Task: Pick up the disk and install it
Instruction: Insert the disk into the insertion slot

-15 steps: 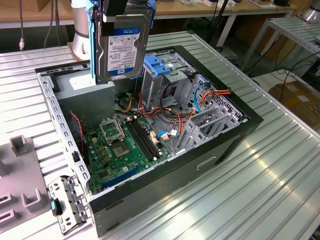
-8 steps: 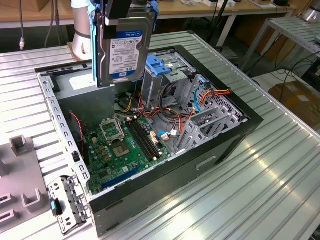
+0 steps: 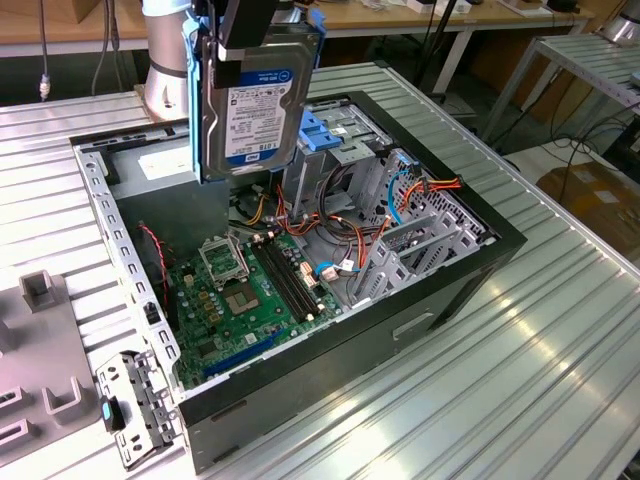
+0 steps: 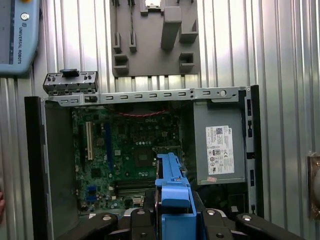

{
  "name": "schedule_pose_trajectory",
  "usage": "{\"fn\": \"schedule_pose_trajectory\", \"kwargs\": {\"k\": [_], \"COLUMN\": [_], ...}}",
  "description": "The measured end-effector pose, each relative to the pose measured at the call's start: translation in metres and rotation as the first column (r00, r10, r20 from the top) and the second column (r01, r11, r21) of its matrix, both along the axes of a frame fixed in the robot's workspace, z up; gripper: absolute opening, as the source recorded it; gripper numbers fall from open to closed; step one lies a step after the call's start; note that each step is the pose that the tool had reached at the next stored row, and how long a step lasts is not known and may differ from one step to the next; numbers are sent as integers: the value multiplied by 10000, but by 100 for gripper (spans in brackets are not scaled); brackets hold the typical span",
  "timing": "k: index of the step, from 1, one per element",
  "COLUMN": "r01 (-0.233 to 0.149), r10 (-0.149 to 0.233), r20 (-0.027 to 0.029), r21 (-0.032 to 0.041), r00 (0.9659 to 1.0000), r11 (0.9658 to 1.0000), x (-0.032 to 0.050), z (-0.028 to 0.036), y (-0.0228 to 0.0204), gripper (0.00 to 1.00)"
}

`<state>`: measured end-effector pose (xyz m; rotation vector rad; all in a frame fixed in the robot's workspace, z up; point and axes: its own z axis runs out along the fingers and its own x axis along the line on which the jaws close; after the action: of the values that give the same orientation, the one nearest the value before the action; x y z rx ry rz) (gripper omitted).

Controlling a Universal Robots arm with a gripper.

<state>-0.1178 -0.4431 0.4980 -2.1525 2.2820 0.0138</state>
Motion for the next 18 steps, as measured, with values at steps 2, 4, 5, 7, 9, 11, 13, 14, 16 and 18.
{"fn": "schedule_pose_trajectory", "kwargs": {"k": [2,4,5,7,9,11,13,14,16,18], "r01": [0,0,0,0,-1,0,0,1,0,0], "r10": [0,0,0,0,1,0,0,-1,0,0], "r20": [-1,-1,0,-1,-1,0,0,0,-1,0], "r21": [-1,-2,-1,-3,-2,-1,-2,-2,-3,-2], "r00": [10000,10000,10000,10000,10000,10000,10000,10000,10000,10000], "r11": [10000,10000,10000,10000,10000,10000,10000,10000,10000,10000], "x": [12,42,55,87,115,134,144,147,150,150], "z": [0,-1,-2,-2,-3,-4,-4,-4,-4,-5], "y": [-3,-4,-3,-3,-4,-4,-6,-9,-39,-62], "gripper": [37,37,37,37,37,37,37,37,37,37]}}
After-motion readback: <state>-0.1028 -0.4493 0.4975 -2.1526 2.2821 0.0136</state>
